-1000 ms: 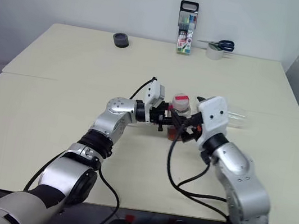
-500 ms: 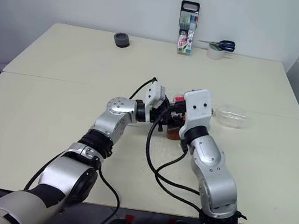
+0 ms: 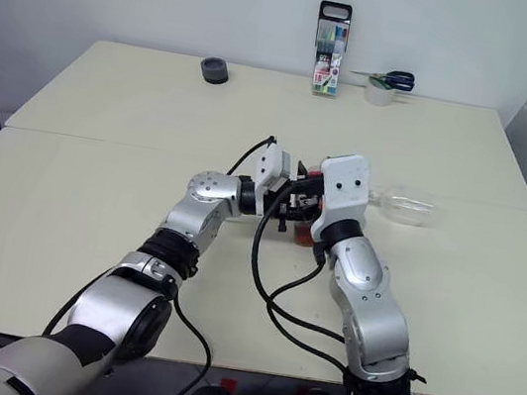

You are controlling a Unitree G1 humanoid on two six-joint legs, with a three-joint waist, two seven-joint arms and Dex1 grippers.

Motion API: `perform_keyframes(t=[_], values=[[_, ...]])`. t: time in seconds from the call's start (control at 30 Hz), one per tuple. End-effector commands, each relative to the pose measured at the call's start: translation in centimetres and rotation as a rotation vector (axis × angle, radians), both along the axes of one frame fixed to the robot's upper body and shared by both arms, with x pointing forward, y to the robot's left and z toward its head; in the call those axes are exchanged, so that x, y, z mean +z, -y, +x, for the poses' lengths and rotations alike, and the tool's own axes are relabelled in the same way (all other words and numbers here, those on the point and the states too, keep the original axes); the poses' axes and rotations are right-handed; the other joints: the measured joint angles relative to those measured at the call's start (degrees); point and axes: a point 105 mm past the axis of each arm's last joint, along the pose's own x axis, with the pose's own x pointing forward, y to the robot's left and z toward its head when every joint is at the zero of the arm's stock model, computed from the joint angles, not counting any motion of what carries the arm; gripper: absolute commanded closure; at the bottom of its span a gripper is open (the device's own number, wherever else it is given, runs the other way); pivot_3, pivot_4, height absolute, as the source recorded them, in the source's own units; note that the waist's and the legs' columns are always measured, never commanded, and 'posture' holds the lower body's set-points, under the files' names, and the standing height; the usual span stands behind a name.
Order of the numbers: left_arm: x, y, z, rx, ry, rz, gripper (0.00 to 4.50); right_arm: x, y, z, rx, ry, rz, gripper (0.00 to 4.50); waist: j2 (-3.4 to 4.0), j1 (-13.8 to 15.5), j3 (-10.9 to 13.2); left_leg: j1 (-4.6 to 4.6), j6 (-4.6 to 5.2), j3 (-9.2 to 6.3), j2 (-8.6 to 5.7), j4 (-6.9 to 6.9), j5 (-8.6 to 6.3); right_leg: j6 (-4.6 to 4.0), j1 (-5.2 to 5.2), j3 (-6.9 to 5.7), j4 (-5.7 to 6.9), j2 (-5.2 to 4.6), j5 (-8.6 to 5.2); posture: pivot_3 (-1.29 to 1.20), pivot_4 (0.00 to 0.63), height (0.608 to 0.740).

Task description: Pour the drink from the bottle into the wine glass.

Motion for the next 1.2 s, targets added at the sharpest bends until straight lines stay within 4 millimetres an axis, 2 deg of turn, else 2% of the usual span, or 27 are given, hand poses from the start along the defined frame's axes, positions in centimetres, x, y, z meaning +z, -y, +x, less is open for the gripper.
perform_keyframes(t=[0.03,0.13,0.2,0.27,0.33,0.4,0.43,0.53,0.67,0.83,0.97,1.2], values=[[1.5,0.3,0.0,-0.020,0.056,-0.006,2.82,0.5,-0.6,-0.8,0.079,0.022,0.002,2.63,0.00,0.0,0.0,0.00,0.00,0.00,0.00,0.00,0.00,0.00,0.00,0.00,0.00,0.00,0.00,0.00,0.150,0.740],[1.7,0.2,-0.1,-0.040,0.075,0.008,2.83,0.1,-1.2,-1.2,0.274,0.027,-0.104,2.63,0.00,0.0,0.0,0.00,0.00,0.00,-0.01,0.01,0.00,0.00,0.00,-0.01,0.00,0.00,0.00,0.00,0.150,0.740],[2.0,0.1,-0.3,-0.064,0.086,0.018,2.83,0.3,-1.0,-2.0,0.523,0.019,-0.176,2.63,0.00,0.0,0.0,0.00,0.12,0.02,-0.04,0.02,-0.07,0.00,0.01,0.01,-0.01,-0.02,0.00,0.00,0.150,0.740],[2.3,-0.1,-0.4,-0.092,0.109,0.034,2.83,0.5,0.5,-2.1,0.718,-0.051,-0.255,2.63,-0.01,0.0,0.0,0.01,0.17,0.04,-0.05,0.04,-0.09,0.01,0.06,0.00,-0.03,-0.02,0.00,0.00,0.150,0.740],[2.6,-0.3,-0.3,-0.096,0.122,0.038,2.83,1.1,1.3,-2.0,0.778,-0.092,-0.290,2.63,-0.01,0.0,0.0,0.03,0.19,0.00,-0.04,0.02,-0.11,0.01,0.08,-0.06,-0.03,-0.01,0.00,0.00,0.150,0.740],[2.8,-0.5,-0.2,-0.089,0.125,0.032,2.84,1.1,1.1,-2.6,0.825,-0.109,-0.300,2.63,-0.01,0.0,0.0,0.03,0.19,-0.01,0.02,-0.02,-0.10,0.00,0.07,-0.08,-0.03,0.02,0.00,0.00,0.150,0.740],[2.9,-0.5,-0.1,-0.087,0.127,0.030,2.84,1.0,1.1,-2.7,0.824,-0.108,-0.299,2.63,-0.01,0.0,0.0,0.04,0.19,-0.02,0.03,-0.03,-0.10,0.00,0.07,-0.08,-0.02,0.02,0.00,0.00,0.150,0.740],[3.2,-0.7,0.0,-0.081,0.127,0.020,2.84,1.6,1.7,-1.5,0.686,-0.038,-0.274,1.64,-0.01,-0.5,0.0,0.03,0.18,0.06,0.02,-0.03,-0.10,0.00,0.05,-0.01,-0.03,-0.01,0.00,0.00,0.150,0.740],[3.2,-0.9,-0.1,-0.096,0.111,0.021,2.84,2.9,2.0,-2.5,0.664,-0.010,-0.230,0.19,-0.01,-0.4,0.0,-0.02,0.17,0.00,0.01,0.02,-0.09,0.00,-0.01,-0.04,0.01,-0.02,0.00,0.00,0.150,0.740],[3.0,-1.1,-0.1,-0.103,0.102,0.032,2.84,2.9,2.1,-3.0,0.632,-0.004,-0.220,0.18,-0.01,0.0,0.0,-0.05,0.14,0.01,-0.04,0.05,-0.07,0.00,-0.01,-0.03,-0.01,-0.07,0.00,0.00,0.150,0.740],[2.8,-1.0,-0.3,-0.122,0.092,0.036,2.84,2.9,2.2,-1.4,0.513,0.033,-0.214,0.18,-0.01,0.0,0.0,-0.05,0.14,0.01,-0.03,0.04,-0.07,0.00,-0.01,-0.03,-0.01,-0.06,0.00,0.00,0.150,0.740],[2.6,-0.7,-0.5,-0.134,0.087,0.036,2.84,2.8,2.8,0.1,0.430,0.047,-0.241,0.18,0.00,0.0,0.0,-0.04,0.08,0.01,-0.04,0.04,-0.04,0.00,-0.01,-0.04,0.00,-0.06,0.00,0.00,0.150,0.740]])
